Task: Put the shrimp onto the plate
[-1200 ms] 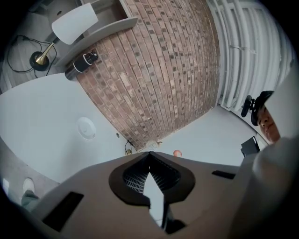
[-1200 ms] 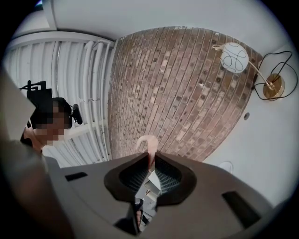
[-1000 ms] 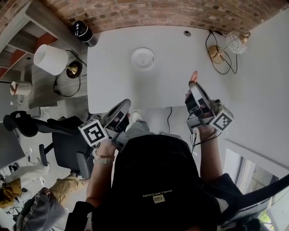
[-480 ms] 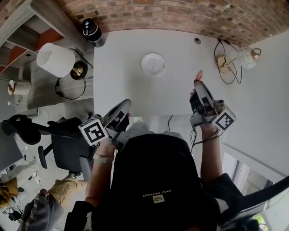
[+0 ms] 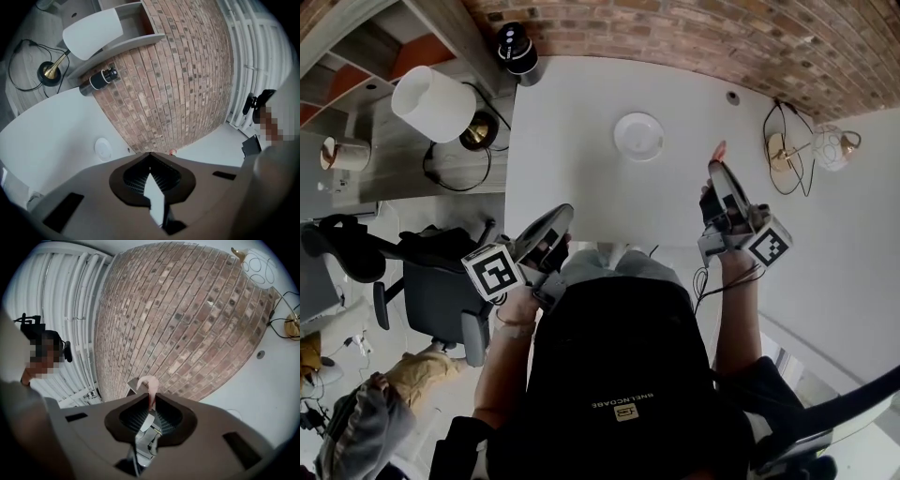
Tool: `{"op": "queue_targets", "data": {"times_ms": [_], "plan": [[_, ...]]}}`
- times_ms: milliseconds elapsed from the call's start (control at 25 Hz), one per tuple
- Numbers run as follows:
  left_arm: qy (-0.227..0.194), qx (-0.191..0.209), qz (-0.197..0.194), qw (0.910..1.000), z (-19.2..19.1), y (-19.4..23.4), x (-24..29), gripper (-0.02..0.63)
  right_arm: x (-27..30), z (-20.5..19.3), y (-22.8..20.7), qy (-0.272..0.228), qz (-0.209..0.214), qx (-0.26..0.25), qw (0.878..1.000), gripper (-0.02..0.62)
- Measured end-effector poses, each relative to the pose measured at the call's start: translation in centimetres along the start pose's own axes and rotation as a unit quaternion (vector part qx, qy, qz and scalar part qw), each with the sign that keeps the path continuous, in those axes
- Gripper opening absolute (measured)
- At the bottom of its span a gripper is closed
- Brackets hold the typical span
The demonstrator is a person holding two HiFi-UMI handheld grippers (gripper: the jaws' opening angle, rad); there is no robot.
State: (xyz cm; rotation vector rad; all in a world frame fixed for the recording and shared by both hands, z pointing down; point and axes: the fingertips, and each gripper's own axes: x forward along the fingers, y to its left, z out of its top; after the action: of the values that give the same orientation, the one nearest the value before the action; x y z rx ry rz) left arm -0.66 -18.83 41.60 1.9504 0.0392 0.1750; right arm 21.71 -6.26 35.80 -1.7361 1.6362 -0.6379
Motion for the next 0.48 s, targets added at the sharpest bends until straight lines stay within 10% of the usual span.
{"op": "queue_targets", "data": {"times_ms": [480], "plan": [[-0.091, -0.01, 0.054, 0.9943, -0.6, 0.3, -2.3, 0.005, 5.3, -0.8, -1.3, 0.093, 0.051, 0.001, 0.994, 0.043]]}}
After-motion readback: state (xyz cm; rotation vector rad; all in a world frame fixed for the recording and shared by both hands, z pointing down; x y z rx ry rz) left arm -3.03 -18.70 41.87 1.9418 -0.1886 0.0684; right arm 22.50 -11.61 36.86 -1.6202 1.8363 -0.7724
